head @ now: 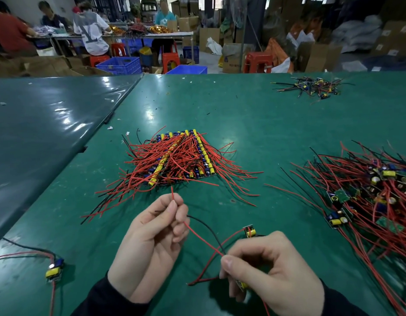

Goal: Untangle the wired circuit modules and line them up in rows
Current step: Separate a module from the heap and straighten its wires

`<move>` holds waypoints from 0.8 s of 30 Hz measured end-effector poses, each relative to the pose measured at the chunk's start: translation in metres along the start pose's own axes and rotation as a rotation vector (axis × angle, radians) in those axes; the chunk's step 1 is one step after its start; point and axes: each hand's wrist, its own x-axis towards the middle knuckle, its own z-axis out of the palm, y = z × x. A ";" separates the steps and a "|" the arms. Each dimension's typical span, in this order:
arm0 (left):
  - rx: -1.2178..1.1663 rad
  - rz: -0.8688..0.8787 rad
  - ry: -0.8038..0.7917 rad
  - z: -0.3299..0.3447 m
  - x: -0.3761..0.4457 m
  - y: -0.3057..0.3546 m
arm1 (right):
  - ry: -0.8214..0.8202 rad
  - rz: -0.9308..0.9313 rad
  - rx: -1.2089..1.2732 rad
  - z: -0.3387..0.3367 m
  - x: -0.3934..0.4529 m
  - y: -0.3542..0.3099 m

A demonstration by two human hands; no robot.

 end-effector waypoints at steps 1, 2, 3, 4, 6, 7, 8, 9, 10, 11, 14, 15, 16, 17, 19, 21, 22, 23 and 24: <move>-0.025 -0.025 -0.021 0.000 -0.001 0.001 | -0.002 0.003 -0.005 0.000 0.000 0.000; -0.039 -0.042 -0.039 0.000 -0.001 0.002 | -0.006 0.005 -0.009 -0.001 0.000 0.001; -0.043 -0.050 -0.048 0.000 -0.002 0.004 | -0.011 0.006 -0.014 -0.001 0.000 0.001; -0.037 -0.050 -0.045 0.000 -0.003 0.005 | -0.014 0.003 -0.021 -0.001 0.000 0.001; 0.006 -0.048 -0.019 0.002 -0.005 0.005 | 0.010 -0.008 -0.037 0.000 -0.001 0.003; 0.034 -0.062 -0.014 0.003 -0.006 0.003 | 0.041 -0.010 -0.043 0.000 -0.001 0.005; 0.060 -0.087 -0.010 0.004 -0.007 -0.001 | 0.082 -0.009 -0.046 0.000 -0.001 0.007; 0.089 -0.120 0.000 0.006 -0.007 -0.006 | 0.122 -0.004 -0.044 0.001 0.000 0.008; 0.122 -0.162 0.008 0.007 -0.008 -0.012 | 0.151 0.001 -0.042 0.001 0.001 0.010; 0.165 -0.205 0.002 0.009 -0.009 -0.017 | 0.161 0.003 -0.047 0.001 0.001 0.010; 0.318 -0.255 -0.062 0.015 -0.013 -0.027 | 0.107 -0.003 -0.075 0.003 0.001 0.009; 0.356 -0.257 -0.062 0.015 -0.013 -0.028 | 0.087 -0.006 -0.084 0.004 0.001 0.009; 0.379 -0.263 -0.053 0.015 -0.013 -0.027 | 0.072 -0.009 -0.095 0.005 0.001 0.008; 0.380 -0.268 -0.047 0.016 -0.013 -0.027 | 0.064 -0.011 -0.104 0.006 0.000 0.008; 0.337 -0.261 -0.029 0.016 -0.012 -0.027 | 0.071 -0.009 -0.111 0.007 0.000 0.008; 0.288 -0.256 -0.010 0.016 -0.011 -0.028 | 0.096 -0.007 -0.105 0.006 0.000 0.008; 0.269 -0.257 -0.004 0.016 -0.011 -0.028 | 0.106 -0.013 -0.103 0.006 0.000 0.008; 0.251 -0.265 -0.002 0.016 -0.011 -0.026 | 0.113 -0.024 -0.104 0.005 0.000 0.007; 0.227 -0.275 0.000 0.016 -0.011 -0.024 | 0.116 -0.034 -0.103 0.005 0.001 0.007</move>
